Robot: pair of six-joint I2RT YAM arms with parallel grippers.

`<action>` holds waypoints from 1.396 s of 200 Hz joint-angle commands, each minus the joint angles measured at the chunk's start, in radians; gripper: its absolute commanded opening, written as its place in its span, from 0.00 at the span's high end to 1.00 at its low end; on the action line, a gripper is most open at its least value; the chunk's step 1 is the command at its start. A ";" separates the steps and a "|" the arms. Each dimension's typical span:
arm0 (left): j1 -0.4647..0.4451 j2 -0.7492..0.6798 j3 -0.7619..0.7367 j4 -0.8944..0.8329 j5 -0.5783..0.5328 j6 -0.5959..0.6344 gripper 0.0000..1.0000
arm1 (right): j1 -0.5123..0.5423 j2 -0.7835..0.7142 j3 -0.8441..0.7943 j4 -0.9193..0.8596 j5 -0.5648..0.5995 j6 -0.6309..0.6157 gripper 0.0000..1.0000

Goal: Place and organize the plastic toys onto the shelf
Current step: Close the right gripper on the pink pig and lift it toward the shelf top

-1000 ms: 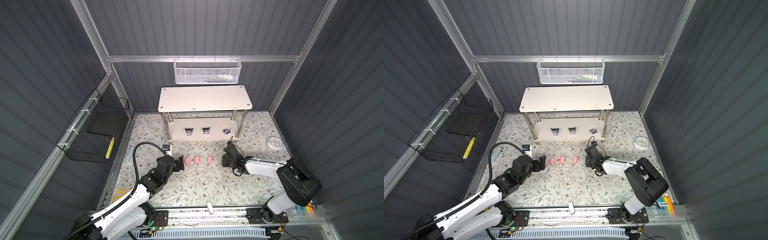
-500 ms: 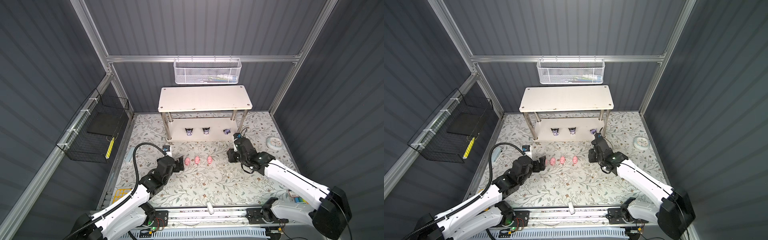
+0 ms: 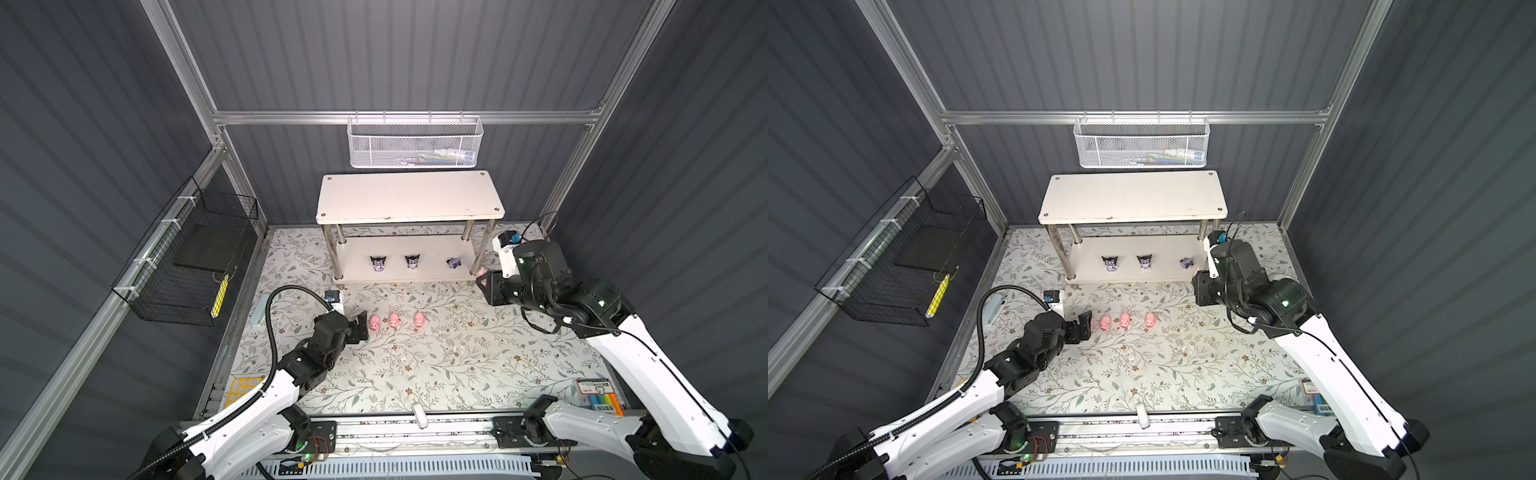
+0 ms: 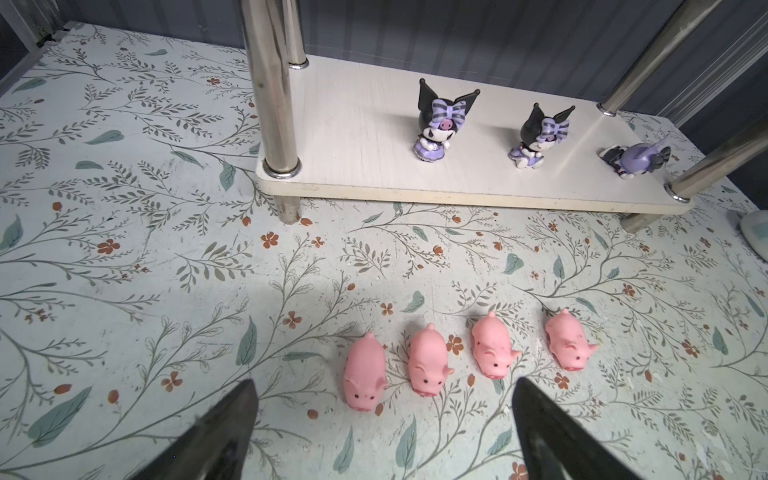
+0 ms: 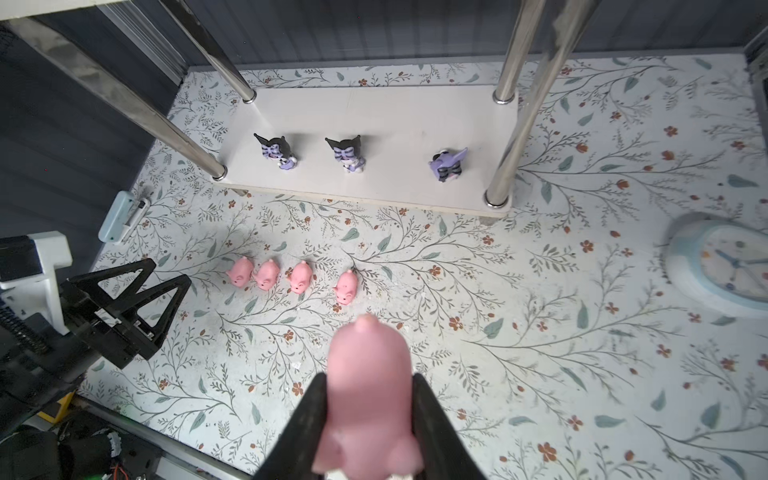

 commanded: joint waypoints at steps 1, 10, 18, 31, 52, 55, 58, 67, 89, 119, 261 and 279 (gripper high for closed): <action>-0.004 -0.014 -0.011 0.013 0.032 0.001 0.05 | 0.000 0.064 0.113 -0.119 0.057 -0.053 0.66; -0.003 -0.010 -0.011 0.015 0.044 -0.003 0.05 | 0.000 0.092 0.166 -0.129 0.077 -0.066 0.66; -0.004 -0.003 -0.009 0.017 0.058 -0.005 0.05 | -0.001 0.117 0.214 -0.134 0.088 -0.078 0.66; -0.004 0.007 -0.005 0.027 0.085 -0.010 0.05 | -0.004 0.156 0.274 -0.129 0.102 -0.096 0.66; -0.004 0.028 -0.005 0.045 0.116 -0.015 0.04 | -0.008 0.228 0.378 -0.127 0.137 -0.121 0.65; -0.004 0.030 -0.005 0.048 0.119 -0.015 0.04 | -0.009 0.238 0.390 -0.125 0.141 -0.125 0.65; -0.003 0.034 -0.005 0.051 0.121 -0.015 0.04 | -0.009 0.246 0.400 -0.122 0.146 -0.129 0.65; -0.003 0.042 -0.005 0.062 0.128 -0.017 0.04 | -0.013 0.275 0.431 -0.112 0.152 -0.142 0.65; -0.003 0.073 0.004 0.080 0.153 -0.016 0.04 | -0.036 0.343 0.505 -0.098 0.148 -0.164 0.64; -0.003 0.110 0.016 0.099 0.172 -0.011 0.04 | -0.074 0.443 0.604 -0.092 0.138 -0.196 0.64; -0.003 0.161 0.036 0.109 0.192 0.005 0.04 | -0.259 0.824 1.020 -0.097 -0.028 -0.249 0.63; -0.003 0.154 0.033 0.104 0.187 0.002 0.04 | -0.265 0.836 1.020 -0.086 -0.030 -0.251 0.63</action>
